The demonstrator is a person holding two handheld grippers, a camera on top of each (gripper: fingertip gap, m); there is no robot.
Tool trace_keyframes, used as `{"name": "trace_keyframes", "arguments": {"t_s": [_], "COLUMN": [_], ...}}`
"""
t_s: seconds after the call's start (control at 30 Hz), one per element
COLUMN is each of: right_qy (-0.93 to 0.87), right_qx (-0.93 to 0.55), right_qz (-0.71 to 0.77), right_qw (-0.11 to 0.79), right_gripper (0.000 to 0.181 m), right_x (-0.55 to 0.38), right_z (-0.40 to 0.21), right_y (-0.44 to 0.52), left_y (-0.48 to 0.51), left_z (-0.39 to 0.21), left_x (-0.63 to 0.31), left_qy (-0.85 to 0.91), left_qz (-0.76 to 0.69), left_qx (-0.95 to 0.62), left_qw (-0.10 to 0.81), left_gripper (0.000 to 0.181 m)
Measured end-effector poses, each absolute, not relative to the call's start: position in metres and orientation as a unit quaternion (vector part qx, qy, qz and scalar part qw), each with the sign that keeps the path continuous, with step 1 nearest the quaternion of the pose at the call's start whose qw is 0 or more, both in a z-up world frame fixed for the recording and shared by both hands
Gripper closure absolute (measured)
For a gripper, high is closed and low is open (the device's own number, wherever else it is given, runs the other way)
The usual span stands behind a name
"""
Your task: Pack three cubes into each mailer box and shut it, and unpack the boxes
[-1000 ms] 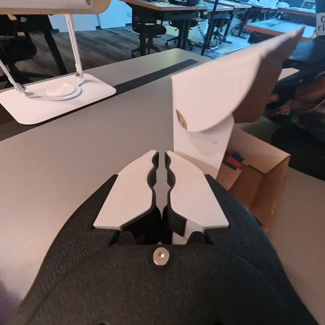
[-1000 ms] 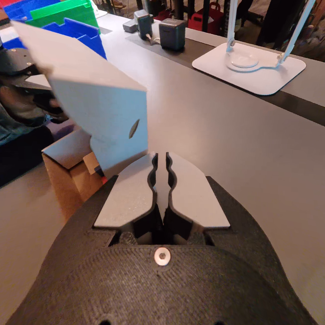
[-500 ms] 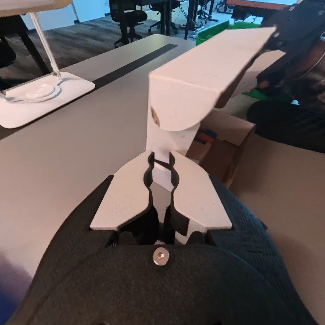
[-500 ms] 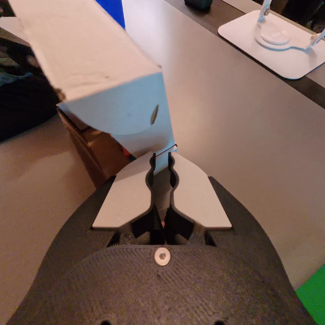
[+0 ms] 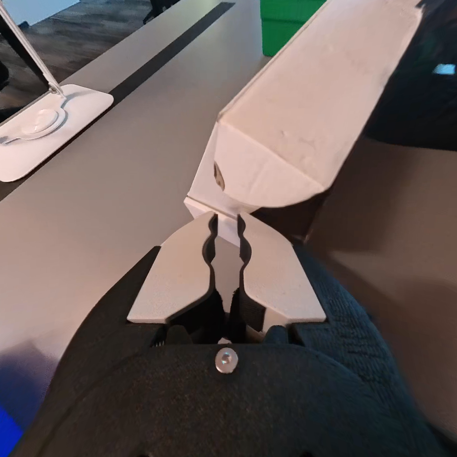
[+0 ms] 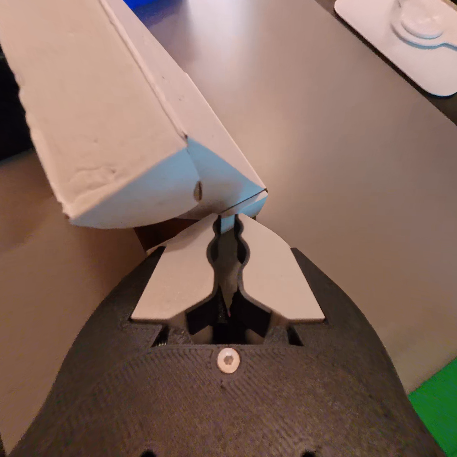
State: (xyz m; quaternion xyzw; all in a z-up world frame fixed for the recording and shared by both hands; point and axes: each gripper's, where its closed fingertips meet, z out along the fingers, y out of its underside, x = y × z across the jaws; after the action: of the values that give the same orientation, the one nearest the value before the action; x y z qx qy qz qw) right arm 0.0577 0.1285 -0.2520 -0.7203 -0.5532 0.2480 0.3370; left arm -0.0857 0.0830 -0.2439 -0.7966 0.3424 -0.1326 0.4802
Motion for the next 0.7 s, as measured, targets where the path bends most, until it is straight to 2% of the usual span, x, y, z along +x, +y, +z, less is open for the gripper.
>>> {"name": "trace_keyframes", "arguments": {"t_s": [0.03, 0.1, 0.13, 0.2, 0.27, 0.37, 0.5, 0.6, 0.63, 0.7], "right_qy": [-0.554, -0.564, -0.577, -0.603, -0.613, -0.607, -0.629, -0.641, -0.645, -0.654], "right_qx": [-0.721, -0.706, -0.683, -0.609, -0.517, -0.405, -0.378, -0.37, -0.369, -0.372], "right_qz": [0.247, 0.23, 0.216, 0.178, 0.13, 0.039, 0.003, -0.006, -0.008, -0.006], "right_qw": [0.336, 0.361, 0.393, 0.483, 0.583, 0.683, 0.679, 0.673, 0.669, 0.659], "right_gripper": [0.167, 0.157, 0.146, 0.119, 0.116, 0.124, 0.138, 0.165, 0.172, 0.173], "right_x": [0.061, 0.072, 0.076, 0.079, 0.076, 0.072, 0.063, 0.058, 0.058, 0.058], "right_z": [-0.251, -0.245, -0.239, -0.217, -0.19, -0.162, -0.168, -0.17, -0.171, -0.17], "right_y": [0.127, 0.126, 0.125, 0.118, 0.104, 0.085, 0.08, 0.082, 0.082, 0.08], "left_y": [0.079, 0.07, 0.067, 0.059, 0.05, 0.045, 0.054, 0.056, 0.054, 0.049], "left_z": [-0.244, -0.24, -0.233, -0.209, -0.184, -0.172, -0.175, -0.177, -0.175, -0.174], "left_x": [-0.09, -0.099, -0.104, -0.106, -0.098, -0.082, -0.071, -0.07, -0.069, -0.067], "left_qy": [0.345, 0.364, 0.373, 0.392, 0.414, 0.469, 0.511, 0.524, 0.527, 0.536], "left_qz": [-0.123, -0.089, -0.061, -0.008, 0.036, 0.107, 0.144, 0.148, 0.147, 0.133], "left_qx": [-0.797, -0.782, -0.761, -0.695, -0.621, -0.558, -0.537, -0.534, -0.532, -0.542], "left_qw": [0.48, 0.498, 0.527, 0.603, 0.664, 0.677, 0.656, 0.647, 0.646, 0.634], "left_gripper": [0.161, 0.142, 0.129, 0.12, 0.117, 0.117, 0.128, 0.16, 0.161, 0.164]}}
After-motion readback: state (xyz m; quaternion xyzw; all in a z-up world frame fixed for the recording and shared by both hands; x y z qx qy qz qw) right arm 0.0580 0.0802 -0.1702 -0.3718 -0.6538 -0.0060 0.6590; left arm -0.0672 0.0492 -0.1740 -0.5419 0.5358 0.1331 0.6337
